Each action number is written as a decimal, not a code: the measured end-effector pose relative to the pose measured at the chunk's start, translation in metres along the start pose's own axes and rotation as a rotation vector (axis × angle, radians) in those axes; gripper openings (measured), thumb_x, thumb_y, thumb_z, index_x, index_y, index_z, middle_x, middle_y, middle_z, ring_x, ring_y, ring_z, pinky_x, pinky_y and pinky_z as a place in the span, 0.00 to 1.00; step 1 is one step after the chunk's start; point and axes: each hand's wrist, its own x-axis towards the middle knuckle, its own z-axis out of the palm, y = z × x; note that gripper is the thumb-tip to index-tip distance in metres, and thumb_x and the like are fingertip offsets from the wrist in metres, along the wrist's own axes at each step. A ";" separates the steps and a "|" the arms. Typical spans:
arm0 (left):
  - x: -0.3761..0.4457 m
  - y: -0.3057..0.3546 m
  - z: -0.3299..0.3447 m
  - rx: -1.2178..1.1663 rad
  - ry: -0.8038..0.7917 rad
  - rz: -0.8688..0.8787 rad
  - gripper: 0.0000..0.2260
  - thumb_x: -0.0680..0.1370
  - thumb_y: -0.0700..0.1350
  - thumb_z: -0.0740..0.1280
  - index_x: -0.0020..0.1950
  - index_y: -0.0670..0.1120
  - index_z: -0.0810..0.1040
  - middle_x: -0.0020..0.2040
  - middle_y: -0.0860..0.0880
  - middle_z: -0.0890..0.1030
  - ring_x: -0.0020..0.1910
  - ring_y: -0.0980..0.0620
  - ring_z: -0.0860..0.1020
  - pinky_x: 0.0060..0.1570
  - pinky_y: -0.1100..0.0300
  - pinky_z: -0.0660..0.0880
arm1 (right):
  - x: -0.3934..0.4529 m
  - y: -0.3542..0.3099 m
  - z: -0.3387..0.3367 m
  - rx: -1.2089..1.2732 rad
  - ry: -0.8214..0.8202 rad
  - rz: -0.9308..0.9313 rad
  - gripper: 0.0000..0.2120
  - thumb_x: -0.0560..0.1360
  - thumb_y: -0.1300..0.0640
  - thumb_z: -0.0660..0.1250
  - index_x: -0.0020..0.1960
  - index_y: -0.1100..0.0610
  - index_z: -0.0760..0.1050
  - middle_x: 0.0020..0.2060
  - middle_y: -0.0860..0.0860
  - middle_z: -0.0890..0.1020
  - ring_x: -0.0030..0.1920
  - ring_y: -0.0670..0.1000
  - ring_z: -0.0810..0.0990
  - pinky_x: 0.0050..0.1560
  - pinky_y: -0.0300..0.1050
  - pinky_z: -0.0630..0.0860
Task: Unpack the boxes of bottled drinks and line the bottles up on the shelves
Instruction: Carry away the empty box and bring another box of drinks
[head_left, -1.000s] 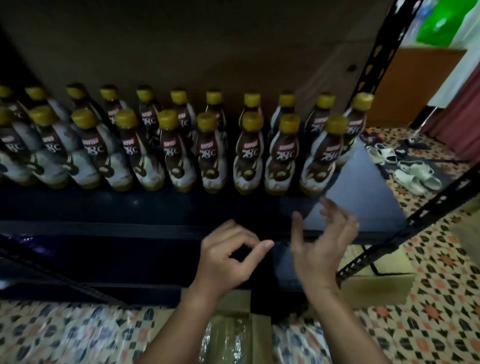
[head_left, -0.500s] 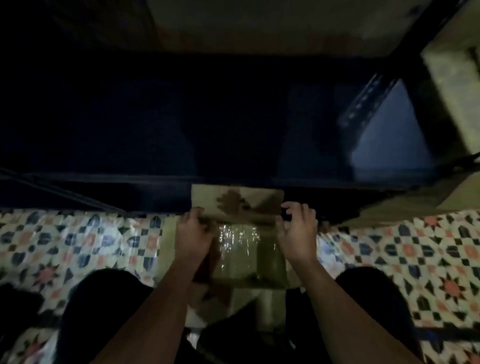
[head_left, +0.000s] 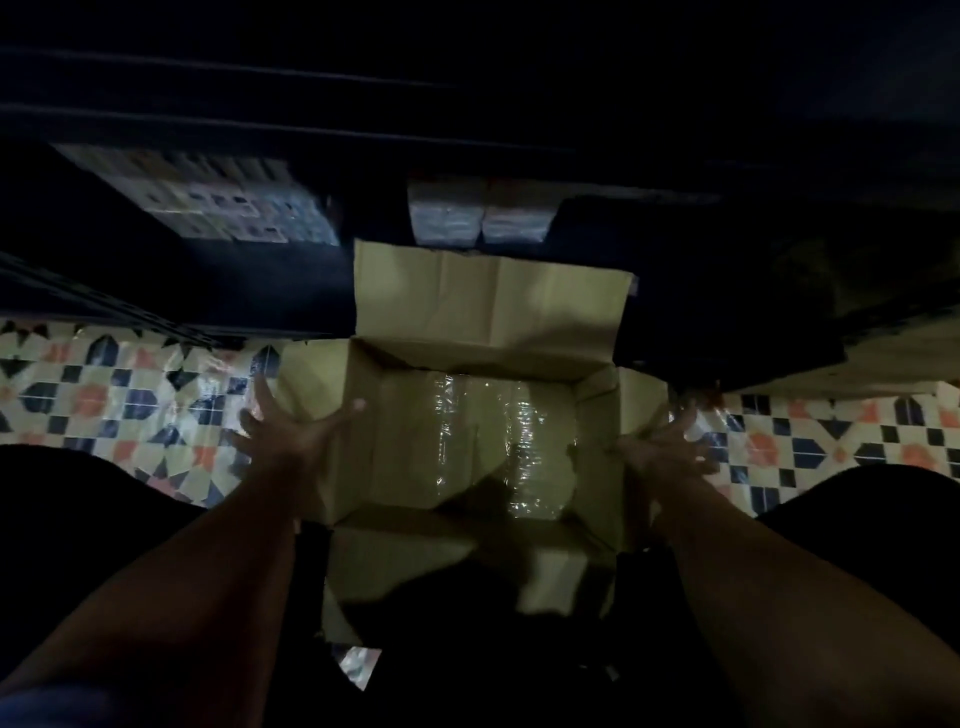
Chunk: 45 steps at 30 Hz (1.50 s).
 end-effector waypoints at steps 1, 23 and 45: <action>0.007 0.000 -0.001 -0.064 -0.075 0.039 0.57 0.64 0.62 0.81 0.82 0.57 0.49 0.81 0.40 0.60 0.77 0.34 0.62 0.69 0.37 0.66 | 0.009 0.003 0.002 0.078 -0.043 0.010 0.62 0.65 0.51 0.82 0.81 0.49 0.39 0.76 0.62 0.61 0.74 0.69 0.61 0.70 0.67 0.66; -0.008 0.004 -0.002 0.120 0.182 0.069 0.65 0.59 0.78 0.73 0.83 0.48 0.46 0.81 0.34 0.55 0.79 0.32 0.57 0.73 0.30 0.60 | -0.011 -0.004 -0.017 0.126 0.133 0.000 0.70 0.56 0.27 0.78 0.82 0.54 0.43 0.80 0.64 0.48 0.79 0.68 0.47 0.74 0.72 0.53; -0.070 0.013 0.016 0.645 -0.249 0.789 0.32 0.81 0.44 0.66 0.82 0.60 0.57 0.84 0.49 0.48 0.81 0.41 0.50 0.75 0.34 0.60 | -0.054 -0.020 0.007 -0.231 -0.075 -0.680 0.38 0.71 0.56 0.75 0.77 0.47 0.64 0.74 0.53 0.59 0.73 0.61 0.58 0.72 0.60 0.66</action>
